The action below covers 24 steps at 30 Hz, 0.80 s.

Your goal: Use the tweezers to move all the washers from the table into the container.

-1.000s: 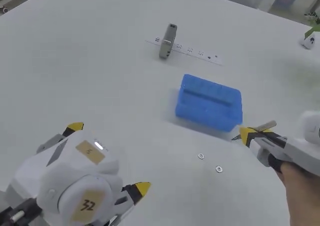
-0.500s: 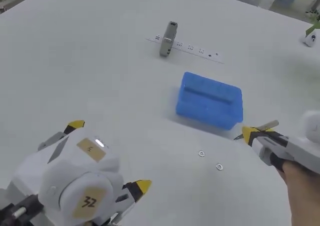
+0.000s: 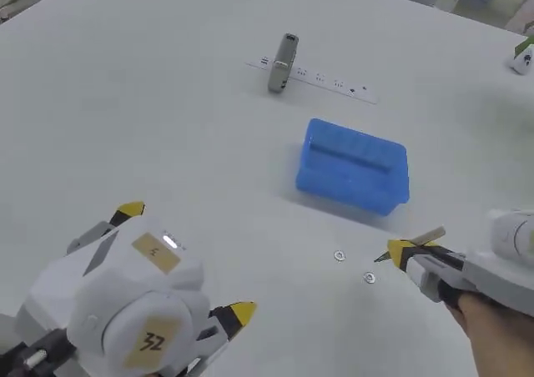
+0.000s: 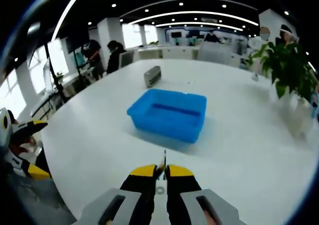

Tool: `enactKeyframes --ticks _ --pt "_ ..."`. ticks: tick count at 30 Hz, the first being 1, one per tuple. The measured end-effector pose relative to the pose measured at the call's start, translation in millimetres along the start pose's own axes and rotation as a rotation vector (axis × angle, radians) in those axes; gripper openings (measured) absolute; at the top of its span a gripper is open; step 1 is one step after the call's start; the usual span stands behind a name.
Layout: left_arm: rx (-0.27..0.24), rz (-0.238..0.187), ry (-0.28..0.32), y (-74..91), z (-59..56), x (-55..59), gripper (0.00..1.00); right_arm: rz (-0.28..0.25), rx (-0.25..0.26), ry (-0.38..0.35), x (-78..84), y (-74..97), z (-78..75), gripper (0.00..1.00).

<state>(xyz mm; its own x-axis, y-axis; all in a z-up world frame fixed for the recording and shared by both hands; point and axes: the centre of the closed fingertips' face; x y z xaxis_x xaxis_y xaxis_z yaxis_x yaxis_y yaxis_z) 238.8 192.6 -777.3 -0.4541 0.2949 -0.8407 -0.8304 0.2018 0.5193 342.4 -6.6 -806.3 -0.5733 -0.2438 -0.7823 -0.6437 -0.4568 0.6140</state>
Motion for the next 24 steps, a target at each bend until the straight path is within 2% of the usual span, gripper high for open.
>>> enactKeyframes --ticks 3,8,17,24 --pt "0.001 0.001 0.000 -0.1 -0.1 0.1 0.96 0.004 -0.028 -0.005 -1.0 -7.3 8.5 0.03" --pt "-0.001 0.000 0.004 -0.1 0.4 0.0 0.96 0.004 -0.056 0.012 -5.9 -18.0 14.1 0.04" --pt "-0.007 -0.006 0.008 0.8 1.7 -0.9 0.96 0.022 -0.062 0.044 -4.5 -32.6 17.1 0.04" --pt "-0.008 -0.007 0.008 1.2 1.7 -1.0 0.96 0.024 -0.055 0.037 -1.9 -32.0 15.8 0.04"
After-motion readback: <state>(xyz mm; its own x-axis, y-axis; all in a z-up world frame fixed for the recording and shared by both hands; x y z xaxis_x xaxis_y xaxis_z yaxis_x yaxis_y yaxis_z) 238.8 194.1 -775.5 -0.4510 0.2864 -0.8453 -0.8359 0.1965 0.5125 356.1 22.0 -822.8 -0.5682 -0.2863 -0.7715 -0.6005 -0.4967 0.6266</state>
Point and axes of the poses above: the centre of the closed fingertips' face, and the gripper's own axes: y roughly backward along the fingers, z roughly to its left, x roughly out of its underside, and after that the axes turned 3 degrees about -z, right-handed
